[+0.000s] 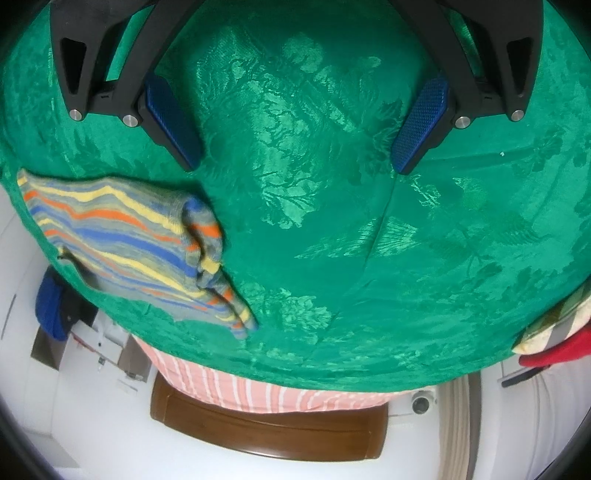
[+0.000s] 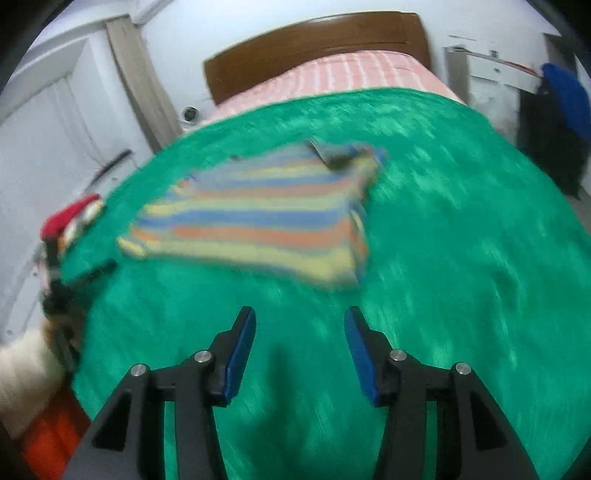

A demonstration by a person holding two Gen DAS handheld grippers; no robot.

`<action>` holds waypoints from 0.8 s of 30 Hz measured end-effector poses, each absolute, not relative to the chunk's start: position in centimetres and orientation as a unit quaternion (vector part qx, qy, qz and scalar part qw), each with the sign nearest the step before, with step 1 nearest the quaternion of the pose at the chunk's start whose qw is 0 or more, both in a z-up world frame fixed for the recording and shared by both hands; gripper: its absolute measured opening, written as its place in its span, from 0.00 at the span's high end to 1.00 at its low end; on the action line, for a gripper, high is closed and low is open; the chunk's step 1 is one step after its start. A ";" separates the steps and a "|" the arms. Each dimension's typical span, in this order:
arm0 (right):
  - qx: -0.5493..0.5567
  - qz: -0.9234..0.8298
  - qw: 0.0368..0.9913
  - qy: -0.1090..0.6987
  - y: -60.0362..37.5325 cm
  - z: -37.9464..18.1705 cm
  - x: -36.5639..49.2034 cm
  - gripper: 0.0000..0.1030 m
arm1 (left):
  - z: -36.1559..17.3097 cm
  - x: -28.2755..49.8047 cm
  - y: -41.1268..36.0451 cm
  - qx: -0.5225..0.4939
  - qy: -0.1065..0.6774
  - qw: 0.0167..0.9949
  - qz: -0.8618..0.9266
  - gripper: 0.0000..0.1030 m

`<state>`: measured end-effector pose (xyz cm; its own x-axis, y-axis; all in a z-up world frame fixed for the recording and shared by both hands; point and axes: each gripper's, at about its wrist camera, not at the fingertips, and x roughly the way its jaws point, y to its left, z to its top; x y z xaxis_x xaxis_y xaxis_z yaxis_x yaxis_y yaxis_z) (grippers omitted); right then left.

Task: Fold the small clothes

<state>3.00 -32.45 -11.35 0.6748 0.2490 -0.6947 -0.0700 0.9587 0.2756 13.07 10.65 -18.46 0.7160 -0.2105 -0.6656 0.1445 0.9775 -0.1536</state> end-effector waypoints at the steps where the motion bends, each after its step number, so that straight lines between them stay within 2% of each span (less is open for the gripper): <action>1: 0.119 0.106 0.906 0.392 -32.5 -10.2 4.6 0.49 | -18.5 13.1 10.7 -0.046 0.364 0.925 -0.096 0.01; 5: 0.159 0.150 0.872 0.439 -33.0 -9.5 13.9 0.43 | -18.5 13.1 10.6 -0.046 0.363 0.925 -0.096 0.01; 9: 0.224 0.139 0.809 0.526 -34.7 -14.2 24.7 0.43 | -18.5 13.1 10.6 -0.047 0.363 0.926 -0.096 0.01; 10: 0.238 0.132 0.805 0.527 -35.2 -15.0 26.8 0.43 | -18.5 13.1 10.6 -0.047 0.363 0.926 -0.096 0.01; 12: 0.245 0.109 0.838 0.476 -36.4 -14.1 29.0 0.43 | -18.5 13.1 10.7 -0.048 0.362 0.926 -0.097 0.01; 14: 0.258 0.068 0.873 0.409 -37.8 -12.3 29.2 0.42 | -18.5 13.1 10.7 -0.050 0.361 0.926 -0.097 0.01; 16: 0.294 0.056 0.875 0.380 -38.8 -11.5 28.3 0.40 | -18.5 13.1 10.8 -0.053 0.360 0.926 -0.099 0.01; 18: 0.293 0.068 0.872 0.385 -38.7 -11.1 26.6 0.40 | -18.5 13.1 10.9 -0.056 0.358 0.926 -0.101 0.01; 21: 0.217 0.119 0.878 0.410 -36.7 -10.9 21.9 0.40 | -18.5 13.1 10.9 -0.055 0.358 0.926 -0.101 0.01; 24: 0.163 0.199 0.851 0.458 -34.2 -12.9 15.7 0.37 | -18.5 13.0 10.8 -0.052 0.359 0.927 -0.098 0.01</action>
